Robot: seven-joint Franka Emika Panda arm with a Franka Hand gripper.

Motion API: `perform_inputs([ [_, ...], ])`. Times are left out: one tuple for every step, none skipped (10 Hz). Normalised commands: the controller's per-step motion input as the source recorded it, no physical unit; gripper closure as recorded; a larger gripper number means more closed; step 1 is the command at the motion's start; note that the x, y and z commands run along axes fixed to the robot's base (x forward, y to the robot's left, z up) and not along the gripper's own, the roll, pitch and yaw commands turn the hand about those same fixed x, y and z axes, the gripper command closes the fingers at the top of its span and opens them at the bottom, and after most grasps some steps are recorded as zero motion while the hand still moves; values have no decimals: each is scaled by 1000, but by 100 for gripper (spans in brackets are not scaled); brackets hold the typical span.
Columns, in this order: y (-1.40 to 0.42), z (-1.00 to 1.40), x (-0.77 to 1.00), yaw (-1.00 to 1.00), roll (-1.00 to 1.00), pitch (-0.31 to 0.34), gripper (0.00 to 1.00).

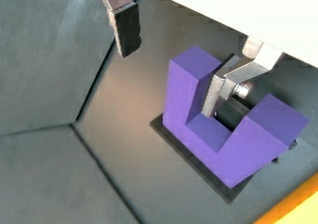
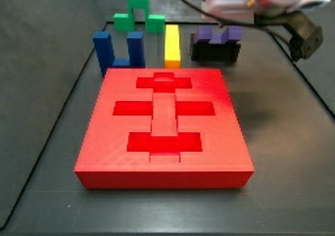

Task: Pick up the purple object. Move up. Place the purple object on the fixture. Regrasp the purple object. Move to above the board. Insert the purple object.
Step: Regrasp the purple object.

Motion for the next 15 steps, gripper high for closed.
perform_inputs([
  [-97, -249, 369, 394, 943, 120, 0],
  [-114, -254, 349, 337, 897, 197, 0],
  [-151, -326, 151, 249, 849, 214, 0],
  [-117, -371, 117, 274, 783, 151, 0],
  [-29, -329, 131, 191, 631, 149, 0],
  [0, -126, 29, 51, 391, 180, 0],
  [6, -63, 0, 0, -34, 89, 0],
  [154, -40, 0, -14, -423, 0, 0],
  [160, 0, 0, -26, -617, 0, 0],
  [123, -3, 0, -17, -660, 0, 0],
  [37, -9, 0, -20, -586, 0, 0],
  [20, 0, 0, -23, -374, 0, 0],
  [0, 0, 0, -23, 0, 0, 0],
  [0, 37, 0, -91, 6, 0, 0],
  [0, 174, 0, -134, 40, 0, 0],
])
